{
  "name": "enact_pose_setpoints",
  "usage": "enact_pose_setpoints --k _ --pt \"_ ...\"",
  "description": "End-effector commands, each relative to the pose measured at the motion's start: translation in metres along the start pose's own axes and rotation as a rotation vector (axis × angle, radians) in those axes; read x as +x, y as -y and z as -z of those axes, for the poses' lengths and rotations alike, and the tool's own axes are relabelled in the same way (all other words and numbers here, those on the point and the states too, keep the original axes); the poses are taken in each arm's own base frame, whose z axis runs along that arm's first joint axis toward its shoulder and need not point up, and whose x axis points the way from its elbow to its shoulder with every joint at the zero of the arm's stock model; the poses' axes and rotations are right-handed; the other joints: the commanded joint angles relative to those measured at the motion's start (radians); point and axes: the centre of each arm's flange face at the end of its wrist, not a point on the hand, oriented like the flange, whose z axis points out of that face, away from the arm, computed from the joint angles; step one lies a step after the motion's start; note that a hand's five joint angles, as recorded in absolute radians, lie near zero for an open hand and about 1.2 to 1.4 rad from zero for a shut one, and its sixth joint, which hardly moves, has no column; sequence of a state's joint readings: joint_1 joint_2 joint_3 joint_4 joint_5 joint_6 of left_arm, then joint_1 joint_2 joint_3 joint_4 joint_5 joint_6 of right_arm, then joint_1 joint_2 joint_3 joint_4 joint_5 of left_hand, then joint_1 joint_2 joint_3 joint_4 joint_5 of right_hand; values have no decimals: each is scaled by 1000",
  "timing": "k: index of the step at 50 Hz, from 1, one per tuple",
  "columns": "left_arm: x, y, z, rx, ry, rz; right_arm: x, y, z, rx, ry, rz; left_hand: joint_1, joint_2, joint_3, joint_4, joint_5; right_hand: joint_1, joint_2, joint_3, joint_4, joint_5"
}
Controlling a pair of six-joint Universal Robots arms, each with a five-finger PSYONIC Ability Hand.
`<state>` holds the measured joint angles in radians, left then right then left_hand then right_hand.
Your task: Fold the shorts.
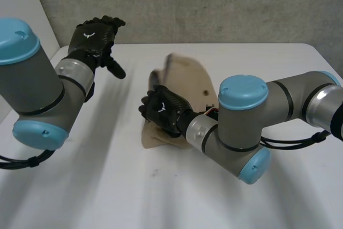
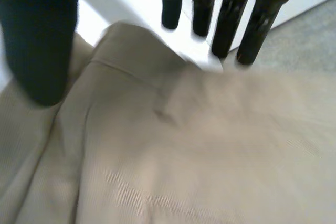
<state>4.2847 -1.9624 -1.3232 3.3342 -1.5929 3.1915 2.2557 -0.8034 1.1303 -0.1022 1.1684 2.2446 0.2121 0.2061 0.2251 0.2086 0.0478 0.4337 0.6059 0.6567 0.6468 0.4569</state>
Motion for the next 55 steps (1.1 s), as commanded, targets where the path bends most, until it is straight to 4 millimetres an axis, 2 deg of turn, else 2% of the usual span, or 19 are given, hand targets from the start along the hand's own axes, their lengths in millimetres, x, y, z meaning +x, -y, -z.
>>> enact_pose_setpoints --k 1,4,5,9,11,14,18,23,26,30,37,41,44,45,48,50,51,54,55 --pt "8 1 -14 -31 -20 39 75 4 15 -19 -228 -374 -22 -16 -35 -19 -32 -259 -431 -482 -472 -457" --pt "23 -6 -18 -70 -55 40 106 1 25 19 -302 -543 -22 -16 -35 -19 -32 -259 -431 -482 -472 -457" --pt "26 -8 -19 -76 -61 41 121 -1 32 45 -336 -633 -22 -16 -35 -19 -32 -259 -431 -482 -472 -457" --pt "42 -20 -22 -123 -95 39 136 -12 35 66 -366 -762 -19 -13 -32 -16 -29 -259 -431 -482 -472 -457" --pt "52 -29 -23 -142 -115 42 137 -19 33 52 -374 -771 -19 -13 -32 -16 -29 -259 -431 -482 -472 -457" --pt "63 -39 -24 -159 -139 49 136 -36 29 3 -375 -795 -13 -7 -26 -10 -24 -259 -431 -482 -472 -457" --pt "80 -63 -27 -201 -176 44 131 -60 22 -79 -360 -842 7 13 -6 11 -3 -259 -431 -482 -472 -457" --pt "85 -104 -30 -323 -176 22 111 -90 12 -193 -301 -909 7 13 -6 11 -3 -259 -431 -482 -472 -457" --pt "83 -120 -29 -395 -163 9 97 -109 10 -260 -270 -943 7 13 -6 11 -3 -259 -431 -482 -472 -457" --pt "72 -140 -25 -516 -89 -27 91 -125 11 -308 -260 -938 7 13 -6 11 -3 -259 -431 -482 -472 -457" --pt "59 -145 -21 -591 -68 -89 86 -134 16 -390 -228 -836 -7 -1 -20 -4 -18 -259 -431 -482 -472 -457" --pt "64 -141 -18 -586 -89 -117 86 -133 19 -421 -225 -778 -16 -10 -29 -13 -26 -259 -431 -482 -472 -457" --pt "66 -123 -18 -546 -93 -114 91 -123 21 -416 -235 -720 -22 -16 -35 -19 -32 -259 -431 -482 -472 -457" --pt "65 -108 -19 -514 -92 -108 96 -118 22 -404 -239 -705 -28 -22 -41 -24 -38 -259 -431 -482 -472 -457" --pt "66 -83 -17 -464 -94 -97 120 -91 33 -345 -287 -666 -37 -31 -50 -33 -47 -259 -431 -482 -472 -457" --pt "65 -56 -12 -412 -92 -88 133 -76 40 -309 -317 -653 -38 -32 -51 -34 -48 -259 -431 -482 -472 -457" --pt "64 -45 -9 -391 -90 -83 147 -60 48 -267 -362 -642 -38 -32 -51 -34 -48 -259 -431 -482 -472 -457" --pt "54 -1 5 -313 -72 -67 168 -37 64 -200 -454 -648 -38 -32 -51 -34 -48 -259 -431 -482 -472 -457" --pt "52 9 10 -297 -70 -65 180 -25 79 -168 -529 -669 -38 -32 -51 -34 -48 -259 -431 -482 -472 -457"
